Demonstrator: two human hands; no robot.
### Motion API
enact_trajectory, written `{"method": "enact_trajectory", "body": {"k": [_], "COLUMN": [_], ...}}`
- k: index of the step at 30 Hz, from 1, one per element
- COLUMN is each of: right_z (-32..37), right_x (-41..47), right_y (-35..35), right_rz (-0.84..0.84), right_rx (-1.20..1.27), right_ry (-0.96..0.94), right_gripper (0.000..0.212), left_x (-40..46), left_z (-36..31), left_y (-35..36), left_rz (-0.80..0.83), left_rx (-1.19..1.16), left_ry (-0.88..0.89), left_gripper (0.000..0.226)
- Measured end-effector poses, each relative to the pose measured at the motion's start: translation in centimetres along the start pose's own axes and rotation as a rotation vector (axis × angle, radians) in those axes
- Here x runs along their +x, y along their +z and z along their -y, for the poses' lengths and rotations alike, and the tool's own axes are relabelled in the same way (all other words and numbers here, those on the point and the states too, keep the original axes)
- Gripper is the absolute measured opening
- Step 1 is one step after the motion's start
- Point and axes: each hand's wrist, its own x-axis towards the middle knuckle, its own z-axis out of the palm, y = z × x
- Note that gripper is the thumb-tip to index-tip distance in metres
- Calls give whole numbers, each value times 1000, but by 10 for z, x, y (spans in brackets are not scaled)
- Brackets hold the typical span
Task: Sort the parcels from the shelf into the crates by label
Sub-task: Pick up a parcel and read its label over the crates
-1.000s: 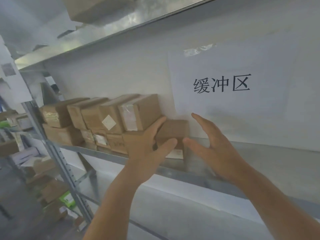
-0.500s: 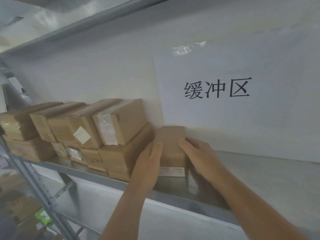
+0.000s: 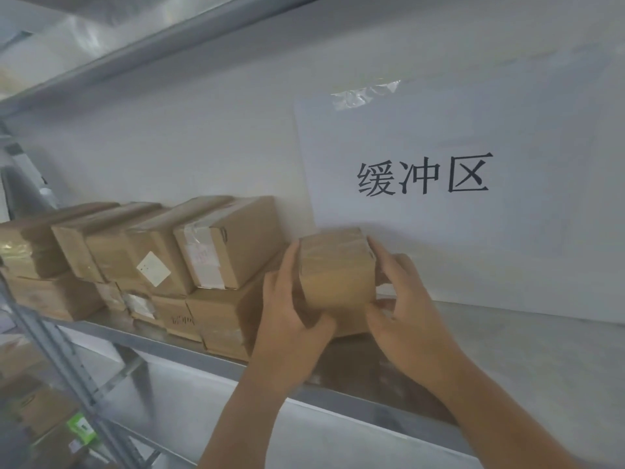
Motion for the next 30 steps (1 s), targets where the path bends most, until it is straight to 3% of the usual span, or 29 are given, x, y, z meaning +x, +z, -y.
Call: {"method": "enact_trajectory", "body": {"k": [3,8,11,13,15,17,19,21,25,27,30], "right_z": [6,23,24,18,15,19,22,24,36,44,53], "right_x": [-5,-13,-21,-29,-37,-50,-67,-87,-130,-149,-192], "right_y": [-5,-10,-4,-1,-6,-14,-22,-30,-51,-60,-84], "right_rz": [63,-10,-99,-178,-247,-311,-347,-400,-493,-540,-670], "right_rx": [57,305,306,324,357,339,313,298,214,183,135], "right_ry": [7,30,31,88,141,170,176,175,134,107,89], "right_gripper": [82,30,38,50,51,39,19,9,53,59,57], "left_x": [-4,-8,-11,-16,-21,-27,-36,-46,-68,-79,-107], "left_z": [1,-12,-19,-21,-24,-26,-31,-37,-57,-61,-81], "left_y": [2,-4,-1,3,8,17,27,36,55,67,93], "left_rz": [21,-31,-50,-42,-30,16,70,120,255,283,455], "left_rx": [-94,-213,-234,-247,-220,-276,-389,-432,-527,-577,-690], "left_ry": [7,91,75,35,-12,-49,-67,-25,39,95,92], "left_gripper": [88,43,14,43,57,41,9,37,61,62,69]}}
